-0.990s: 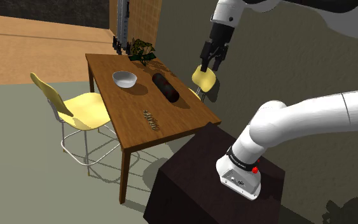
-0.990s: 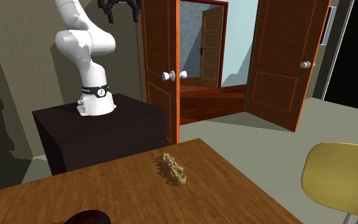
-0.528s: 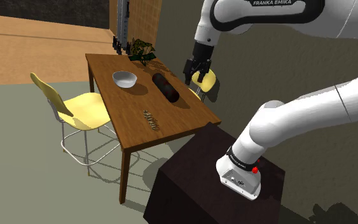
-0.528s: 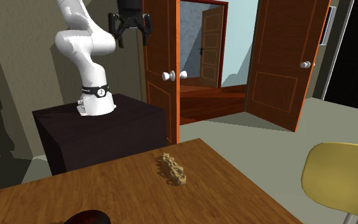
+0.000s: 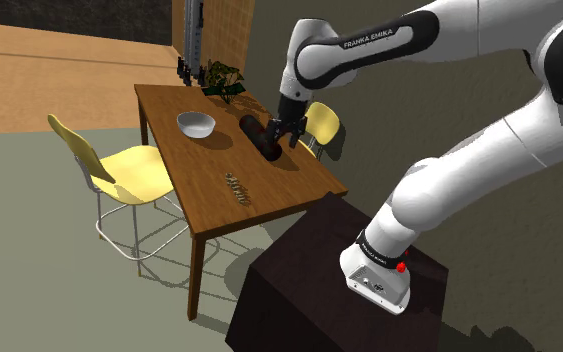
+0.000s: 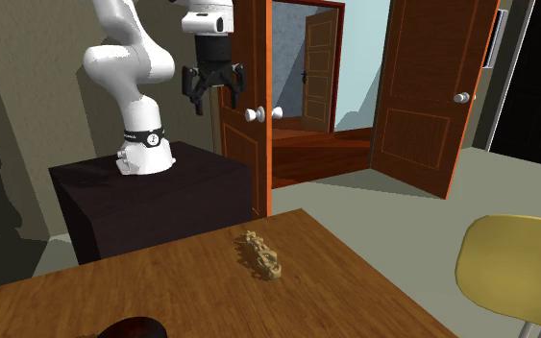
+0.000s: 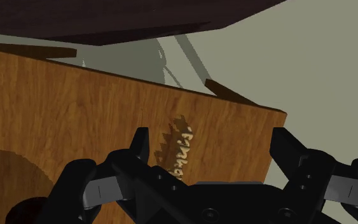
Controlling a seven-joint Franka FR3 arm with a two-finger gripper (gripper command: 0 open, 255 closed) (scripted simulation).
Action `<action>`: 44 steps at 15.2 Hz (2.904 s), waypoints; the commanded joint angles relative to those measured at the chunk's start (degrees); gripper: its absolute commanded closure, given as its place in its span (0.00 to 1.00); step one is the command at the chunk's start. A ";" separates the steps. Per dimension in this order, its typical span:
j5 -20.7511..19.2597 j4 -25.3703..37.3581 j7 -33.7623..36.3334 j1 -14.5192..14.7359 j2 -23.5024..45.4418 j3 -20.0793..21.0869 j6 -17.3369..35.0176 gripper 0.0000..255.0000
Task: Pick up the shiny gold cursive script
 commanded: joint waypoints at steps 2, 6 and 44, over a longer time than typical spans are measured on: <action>-0.52 0.82 0.76 -0.26 6.81 0.55 6.35 0.00; -1.72 2.68 2.10 -0.65 16.07 1.06 14.01 0.00; -9.07 22.48 9.12 0.85 55.74 -1.98 34.65 1.00</action>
